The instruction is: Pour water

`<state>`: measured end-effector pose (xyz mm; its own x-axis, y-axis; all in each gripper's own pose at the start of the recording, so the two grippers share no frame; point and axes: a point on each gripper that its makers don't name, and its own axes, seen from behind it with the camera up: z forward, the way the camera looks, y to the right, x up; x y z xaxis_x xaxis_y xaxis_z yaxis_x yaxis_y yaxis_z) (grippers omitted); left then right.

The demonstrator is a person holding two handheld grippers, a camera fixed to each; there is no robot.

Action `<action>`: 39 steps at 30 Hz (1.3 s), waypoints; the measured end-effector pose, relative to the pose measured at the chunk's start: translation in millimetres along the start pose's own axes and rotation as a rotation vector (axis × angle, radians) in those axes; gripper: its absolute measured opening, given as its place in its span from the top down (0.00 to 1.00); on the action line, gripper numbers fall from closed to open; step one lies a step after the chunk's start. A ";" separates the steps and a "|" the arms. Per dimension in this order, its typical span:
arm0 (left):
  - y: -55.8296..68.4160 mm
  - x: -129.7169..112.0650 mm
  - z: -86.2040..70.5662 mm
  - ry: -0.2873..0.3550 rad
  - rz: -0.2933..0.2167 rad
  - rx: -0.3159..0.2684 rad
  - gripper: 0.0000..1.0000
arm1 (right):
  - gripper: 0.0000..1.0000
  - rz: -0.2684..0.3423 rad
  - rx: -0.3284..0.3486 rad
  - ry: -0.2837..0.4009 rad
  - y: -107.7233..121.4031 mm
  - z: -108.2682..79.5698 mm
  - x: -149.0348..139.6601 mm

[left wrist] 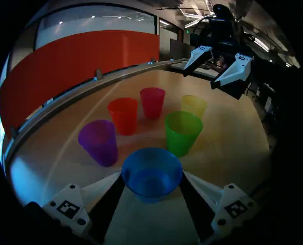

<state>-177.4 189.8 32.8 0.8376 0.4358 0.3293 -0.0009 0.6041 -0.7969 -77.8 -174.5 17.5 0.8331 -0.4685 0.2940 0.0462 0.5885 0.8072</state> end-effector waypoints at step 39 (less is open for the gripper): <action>-37.4 90.2 -77.4 0.283 -0.020 0.143 0.13 | 0.01 -0.042 0.055 -0.055 -16.2 40.5 -19.3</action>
<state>-59.6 154.8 53.1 0.9570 0.2318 0.1746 -0.0425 0.7072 -0.7058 -117.0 -201.7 19.5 0.7994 -0.5286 0.2855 0.0492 0.5312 0.8458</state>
